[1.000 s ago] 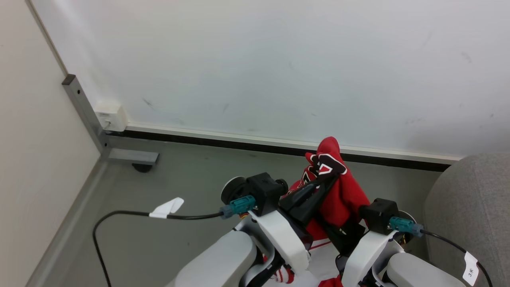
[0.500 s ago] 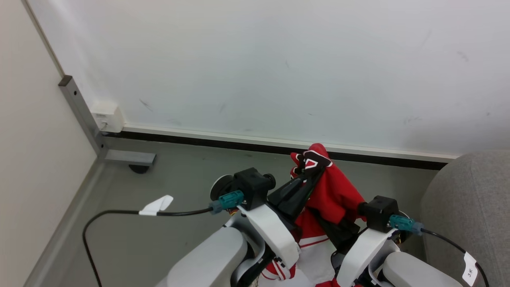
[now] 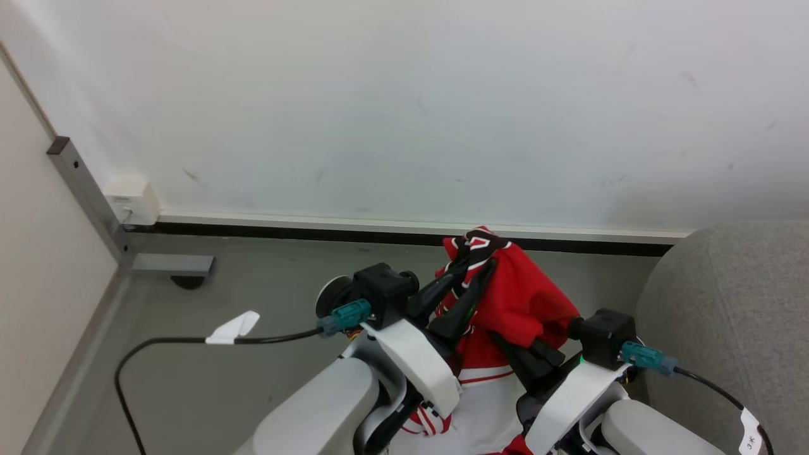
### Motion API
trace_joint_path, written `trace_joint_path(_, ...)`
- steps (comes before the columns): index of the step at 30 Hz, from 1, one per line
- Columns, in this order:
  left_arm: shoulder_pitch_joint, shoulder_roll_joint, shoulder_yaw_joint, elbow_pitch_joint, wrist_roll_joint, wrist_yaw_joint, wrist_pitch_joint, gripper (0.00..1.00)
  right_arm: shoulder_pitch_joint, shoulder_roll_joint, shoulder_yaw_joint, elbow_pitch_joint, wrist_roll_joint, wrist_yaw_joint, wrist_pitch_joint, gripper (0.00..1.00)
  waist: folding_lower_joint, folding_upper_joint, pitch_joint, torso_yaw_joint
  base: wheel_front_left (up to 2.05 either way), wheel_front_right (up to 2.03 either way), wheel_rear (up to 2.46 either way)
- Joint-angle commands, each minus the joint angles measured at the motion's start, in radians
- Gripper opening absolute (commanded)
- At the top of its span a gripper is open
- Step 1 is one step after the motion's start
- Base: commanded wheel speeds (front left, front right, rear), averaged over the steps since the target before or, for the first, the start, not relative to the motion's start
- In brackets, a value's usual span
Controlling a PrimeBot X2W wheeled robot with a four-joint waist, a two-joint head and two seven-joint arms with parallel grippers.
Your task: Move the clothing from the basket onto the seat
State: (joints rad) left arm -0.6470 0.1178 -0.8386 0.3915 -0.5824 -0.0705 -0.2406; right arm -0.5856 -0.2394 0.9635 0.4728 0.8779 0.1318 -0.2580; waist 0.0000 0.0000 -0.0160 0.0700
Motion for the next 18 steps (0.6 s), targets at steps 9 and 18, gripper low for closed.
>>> trace_joint_path(9, 0.041, 0.025, -0.020, -0.050, 0.001, -0.003, -0.008, 1.00, 0.083, -0.004, -0.132, -0.072, -0.058, -0.002, -0.008, 0.00, 0.0000, 0.0000, 0.008, -0.087, 0.00, 0.00, 0.00)
trace_joint_path(18, 0.059, 0.052, -0.013, -0.131, 0.024, -0.003, -0.019, 1.00, 0.133, -0.038, -0.267, -0.116, -0.123, -0.002, -0.008, 0.00, 0.0000, 0.0000, 0.035, -0.227, 0.00, 0.00, 0.00)
